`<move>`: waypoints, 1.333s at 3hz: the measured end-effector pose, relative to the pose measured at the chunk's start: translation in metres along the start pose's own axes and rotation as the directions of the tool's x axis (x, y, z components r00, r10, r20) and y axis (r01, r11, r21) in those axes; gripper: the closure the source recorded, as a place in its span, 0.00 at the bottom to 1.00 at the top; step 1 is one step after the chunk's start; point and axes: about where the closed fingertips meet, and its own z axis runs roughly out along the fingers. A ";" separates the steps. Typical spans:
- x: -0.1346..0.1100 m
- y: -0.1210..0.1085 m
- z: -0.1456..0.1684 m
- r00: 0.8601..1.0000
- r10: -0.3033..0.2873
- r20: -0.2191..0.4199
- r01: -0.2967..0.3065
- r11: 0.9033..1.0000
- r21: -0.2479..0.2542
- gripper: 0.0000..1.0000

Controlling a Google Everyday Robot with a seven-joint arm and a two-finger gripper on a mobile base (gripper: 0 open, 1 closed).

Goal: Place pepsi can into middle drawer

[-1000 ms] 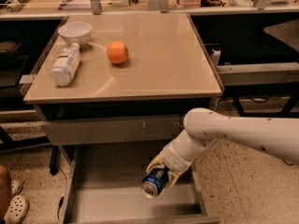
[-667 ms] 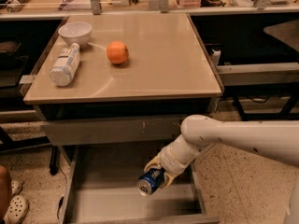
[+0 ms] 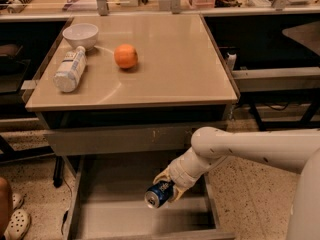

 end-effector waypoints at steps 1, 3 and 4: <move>-0.005 0.002 0.020 0.999 0.043 -0.023 -0.044 0.998 -0.043 1.00; -0.019 -0.009 0.061 0.987 0.152 -0.053 -0.156 0.985 -0.076 1.00; -0.019 -0.010 0.063 0.987 0.153 -0.055 -0.157 0.985 -0.075 1.00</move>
Offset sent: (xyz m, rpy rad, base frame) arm 0.0105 0.0169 -0.0685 0.1036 0.0622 -0.2085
